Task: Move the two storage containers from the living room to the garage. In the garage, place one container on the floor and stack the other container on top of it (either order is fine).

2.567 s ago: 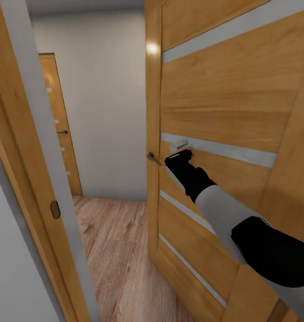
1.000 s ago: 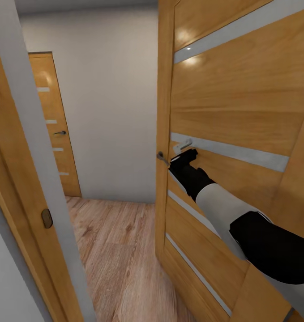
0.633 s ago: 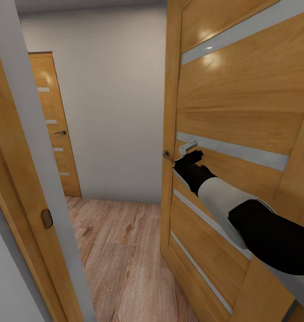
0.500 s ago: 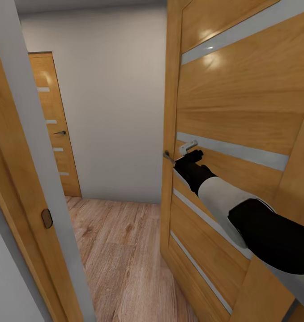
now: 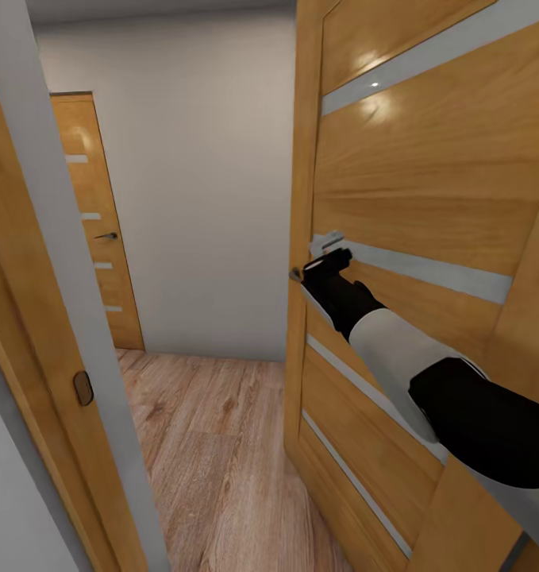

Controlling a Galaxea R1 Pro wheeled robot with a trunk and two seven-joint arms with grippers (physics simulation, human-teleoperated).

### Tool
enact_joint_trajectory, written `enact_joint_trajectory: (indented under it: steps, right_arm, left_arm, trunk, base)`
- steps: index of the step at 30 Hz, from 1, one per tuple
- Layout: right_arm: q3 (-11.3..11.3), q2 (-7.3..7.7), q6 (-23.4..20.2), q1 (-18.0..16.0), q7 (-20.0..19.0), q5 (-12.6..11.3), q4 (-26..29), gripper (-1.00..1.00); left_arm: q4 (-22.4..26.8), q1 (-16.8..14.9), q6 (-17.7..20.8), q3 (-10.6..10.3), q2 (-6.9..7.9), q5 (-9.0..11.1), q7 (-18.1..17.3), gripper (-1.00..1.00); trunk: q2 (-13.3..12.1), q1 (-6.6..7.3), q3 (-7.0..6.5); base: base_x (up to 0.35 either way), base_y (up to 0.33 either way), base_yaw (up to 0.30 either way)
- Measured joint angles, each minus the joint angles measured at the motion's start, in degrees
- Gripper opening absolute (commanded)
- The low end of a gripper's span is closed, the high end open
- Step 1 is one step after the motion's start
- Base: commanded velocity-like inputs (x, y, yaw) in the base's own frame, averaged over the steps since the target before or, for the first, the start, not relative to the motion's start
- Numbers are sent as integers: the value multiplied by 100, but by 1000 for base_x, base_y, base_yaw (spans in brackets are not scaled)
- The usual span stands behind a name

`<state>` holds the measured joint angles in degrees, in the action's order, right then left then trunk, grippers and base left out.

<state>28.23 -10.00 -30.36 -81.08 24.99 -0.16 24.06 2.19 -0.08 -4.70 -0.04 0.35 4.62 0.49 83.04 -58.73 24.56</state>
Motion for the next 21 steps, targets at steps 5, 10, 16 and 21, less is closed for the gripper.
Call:
enact_joint_trajectory:
  steps: [5, 10, 16, 21]
  right_arm:
    - [0, 0, 12, 122, -189, -4, 16, 100]
    - [6, 0, 42, 214, -242, 0, 18, 100]
    - [4, 0, 25, 222, -246, -1, 19, 100]
    - [3, 0, 23, 222, -247, -1, 19, 100]
  left_arm:
    - [0, 0, 0, 13, -1, 0, 2, 100]
    - [0, 0, 0, 23, 0, 5, 2, 100]
    - [0, 0, 0, 29, 0, 8, 2, 100]
    - [0, 0, 0, 33, 0, 15, 6, 100]
  trunk:
    - [0, 0, 0]
    - [0, 0, 0]
    - [0, 0, 0]
    - [0, 0, 0]
  base:
    - [0, 0, 0]
    - [0, 0, 0]
    - [0, 0, 0]
    - [1, 0, 0]
